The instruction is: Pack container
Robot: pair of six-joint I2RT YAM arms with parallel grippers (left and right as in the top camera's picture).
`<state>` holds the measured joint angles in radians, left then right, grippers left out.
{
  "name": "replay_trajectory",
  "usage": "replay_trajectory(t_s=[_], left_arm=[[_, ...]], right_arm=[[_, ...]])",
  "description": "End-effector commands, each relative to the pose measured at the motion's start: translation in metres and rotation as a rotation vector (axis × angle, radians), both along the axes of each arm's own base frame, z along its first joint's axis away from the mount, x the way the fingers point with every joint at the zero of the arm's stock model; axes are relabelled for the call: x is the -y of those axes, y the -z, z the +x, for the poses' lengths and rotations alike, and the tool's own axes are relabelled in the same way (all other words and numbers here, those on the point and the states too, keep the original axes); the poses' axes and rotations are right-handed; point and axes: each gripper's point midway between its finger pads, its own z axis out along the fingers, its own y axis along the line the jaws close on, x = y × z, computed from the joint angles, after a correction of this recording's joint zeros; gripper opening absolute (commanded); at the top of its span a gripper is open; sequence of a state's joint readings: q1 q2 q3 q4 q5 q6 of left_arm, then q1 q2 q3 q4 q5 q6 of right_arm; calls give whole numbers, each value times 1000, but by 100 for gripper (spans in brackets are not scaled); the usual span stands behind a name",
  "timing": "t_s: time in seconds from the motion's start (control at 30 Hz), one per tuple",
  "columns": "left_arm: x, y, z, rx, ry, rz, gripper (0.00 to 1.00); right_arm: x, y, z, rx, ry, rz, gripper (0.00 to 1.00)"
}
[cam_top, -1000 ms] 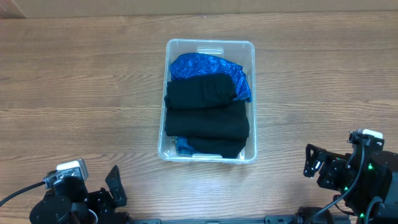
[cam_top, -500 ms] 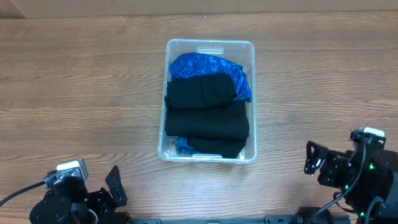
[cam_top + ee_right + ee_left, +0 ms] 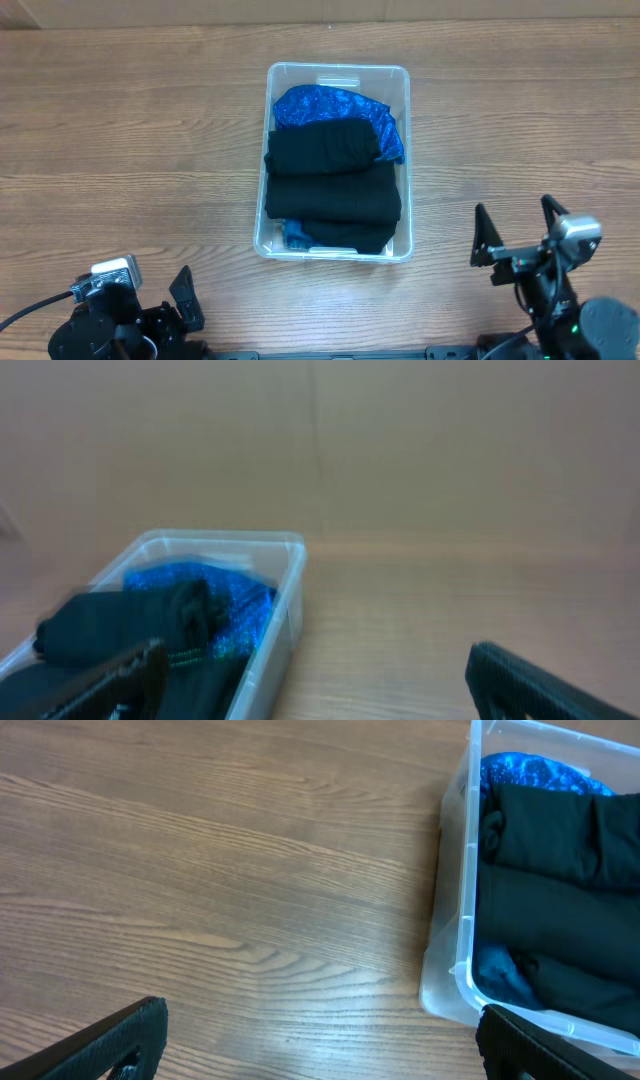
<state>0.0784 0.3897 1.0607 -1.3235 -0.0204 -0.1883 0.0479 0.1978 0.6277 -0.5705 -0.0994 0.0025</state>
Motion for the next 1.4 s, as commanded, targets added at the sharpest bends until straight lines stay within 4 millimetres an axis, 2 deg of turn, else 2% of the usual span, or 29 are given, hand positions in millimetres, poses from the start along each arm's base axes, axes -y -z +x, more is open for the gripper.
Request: replay_trajectory(t_s=[0.0,0.07,0.23,0.4,0.47,1.37], left_arm=[[-2,-1,-1,10,-21,-6,100],[-2,-1,-1,10,-21,-6,100],[-2,-1,-1,10,-21,-6,100],[-2,-1,-1,10,-21,-6,100],[-2,-1,-1,10,-21,-6,100],[-2,-1,-1,10,-21,-6,100]], right_arm=[[-9,21,5,99,-46,-8,100],[-15,29,10,155,-74,-33,100],[-29,66,25,227,-142,-102,100],[-31,114,36,164,-149,-104,100],[-30,126,37,111,-143,-106,100],[-29,127,37,108,-142,-106,100]])
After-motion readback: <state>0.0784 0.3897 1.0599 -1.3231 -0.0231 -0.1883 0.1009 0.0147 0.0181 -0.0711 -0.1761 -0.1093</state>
